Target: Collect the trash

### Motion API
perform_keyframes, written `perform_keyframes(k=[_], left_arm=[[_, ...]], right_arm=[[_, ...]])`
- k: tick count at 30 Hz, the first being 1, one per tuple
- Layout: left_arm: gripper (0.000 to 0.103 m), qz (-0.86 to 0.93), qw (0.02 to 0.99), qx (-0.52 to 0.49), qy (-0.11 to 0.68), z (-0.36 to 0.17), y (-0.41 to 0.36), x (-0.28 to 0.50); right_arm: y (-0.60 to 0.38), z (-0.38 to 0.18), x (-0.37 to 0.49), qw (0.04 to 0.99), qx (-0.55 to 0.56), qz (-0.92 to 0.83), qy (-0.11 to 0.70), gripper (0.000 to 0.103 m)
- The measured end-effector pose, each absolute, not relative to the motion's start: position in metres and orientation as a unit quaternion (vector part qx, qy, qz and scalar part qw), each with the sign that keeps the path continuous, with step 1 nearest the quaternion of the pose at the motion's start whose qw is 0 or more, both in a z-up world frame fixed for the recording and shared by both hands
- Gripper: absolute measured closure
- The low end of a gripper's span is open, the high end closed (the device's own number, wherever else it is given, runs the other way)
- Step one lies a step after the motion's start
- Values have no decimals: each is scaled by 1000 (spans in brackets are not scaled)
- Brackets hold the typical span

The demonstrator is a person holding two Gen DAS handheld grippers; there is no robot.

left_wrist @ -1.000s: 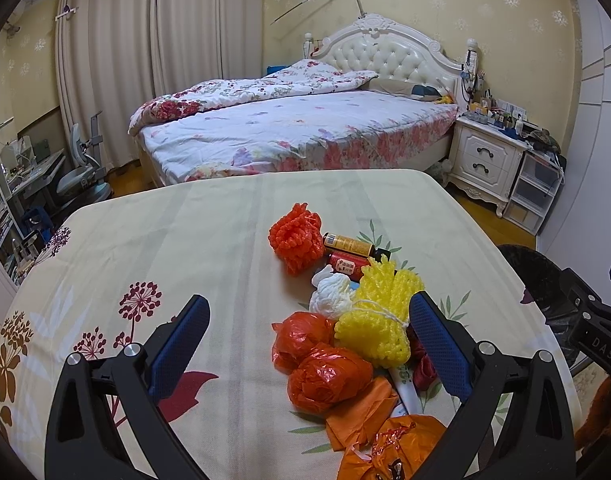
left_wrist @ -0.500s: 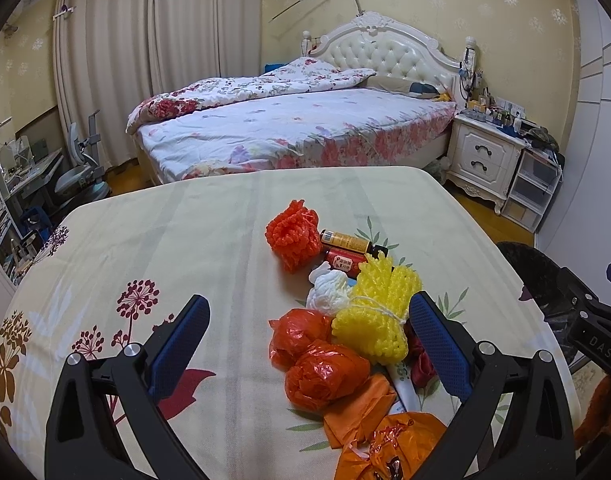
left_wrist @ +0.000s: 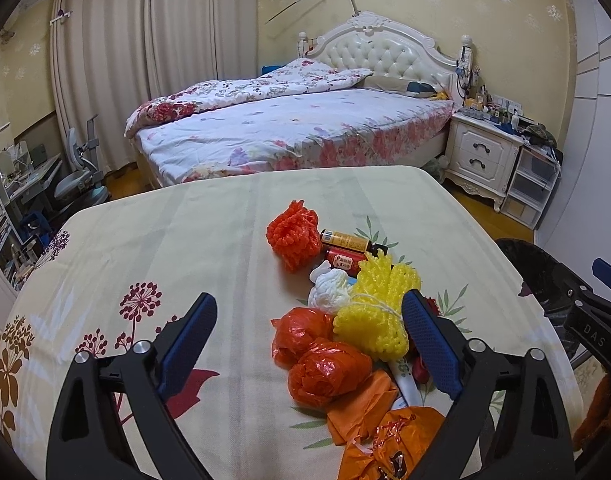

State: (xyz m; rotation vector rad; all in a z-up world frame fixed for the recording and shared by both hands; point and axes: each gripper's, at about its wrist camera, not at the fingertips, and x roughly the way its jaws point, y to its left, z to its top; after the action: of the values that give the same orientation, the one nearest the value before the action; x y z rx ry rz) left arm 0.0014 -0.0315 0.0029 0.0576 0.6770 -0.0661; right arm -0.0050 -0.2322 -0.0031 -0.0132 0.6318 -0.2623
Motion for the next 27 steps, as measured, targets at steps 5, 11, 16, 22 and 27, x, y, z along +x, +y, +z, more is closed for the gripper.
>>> perform_keyframes(k=[5,11,16,22,27], left_arm=[[35,-26,937,21,347,1,-22,0],[36,-12,938,19,347,5,-6,4],[39,-4,938,14,345,10,9,3],[40,-12,933,6,359,8,16,-8],[39,-21,935,5,353,13,14,-19]], right_arm=[[-231,-4,-5,942,-6,-119,314,44],[-226,-2,-5,944,-1,-105,313,44],[-217,1,-5,946,-4,-89,311,42],[-213,0,-8,945,-10,-86,316,40],[-216,4,-21,944,-7,-98,314,40]])
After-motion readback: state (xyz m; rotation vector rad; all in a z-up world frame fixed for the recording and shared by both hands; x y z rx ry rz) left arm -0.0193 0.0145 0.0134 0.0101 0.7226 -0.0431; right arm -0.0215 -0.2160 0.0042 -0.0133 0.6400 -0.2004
